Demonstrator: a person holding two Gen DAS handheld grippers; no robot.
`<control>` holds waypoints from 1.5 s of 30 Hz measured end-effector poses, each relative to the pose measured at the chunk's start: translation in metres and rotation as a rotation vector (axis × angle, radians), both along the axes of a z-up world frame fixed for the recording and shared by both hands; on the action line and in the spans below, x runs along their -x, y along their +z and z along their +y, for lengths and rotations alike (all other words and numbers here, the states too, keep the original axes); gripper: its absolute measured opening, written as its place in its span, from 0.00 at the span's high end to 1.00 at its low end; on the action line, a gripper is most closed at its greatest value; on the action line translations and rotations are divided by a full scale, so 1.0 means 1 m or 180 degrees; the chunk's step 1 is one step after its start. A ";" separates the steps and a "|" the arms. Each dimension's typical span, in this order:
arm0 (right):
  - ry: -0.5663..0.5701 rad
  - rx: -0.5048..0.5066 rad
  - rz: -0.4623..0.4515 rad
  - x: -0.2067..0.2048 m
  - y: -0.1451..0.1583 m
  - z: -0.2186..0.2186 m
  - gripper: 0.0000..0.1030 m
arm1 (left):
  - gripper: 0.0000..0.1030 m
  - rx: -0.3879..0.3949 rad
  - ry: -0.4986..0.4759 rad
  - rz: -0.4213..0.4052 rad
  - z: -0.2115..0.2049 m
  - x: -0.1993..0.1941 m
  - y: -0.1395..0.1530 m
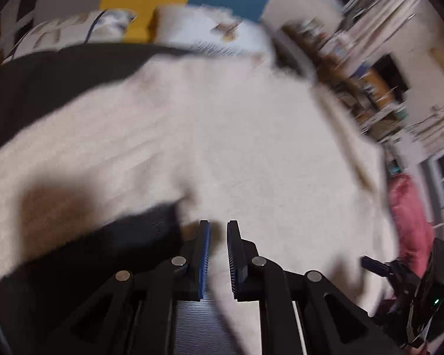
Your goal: Fold clothes
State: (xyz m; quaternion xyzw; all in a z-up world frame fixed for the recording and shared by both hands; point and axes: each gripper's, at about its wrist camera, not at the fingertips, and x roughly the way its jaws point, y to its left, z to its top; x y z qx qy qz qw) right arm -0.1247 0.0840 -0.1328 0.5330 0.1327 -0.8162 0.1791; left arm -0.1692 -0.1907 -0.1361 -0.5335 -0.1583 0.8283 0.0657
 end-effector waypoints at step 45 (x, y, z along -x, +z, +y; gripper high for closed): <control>0.0599 0.0020 0.0447 0.229 0.004 -0.204 0.19 | 0.89 -0.0097 0.1438 0.0388 -0.136 -0.009 -0.008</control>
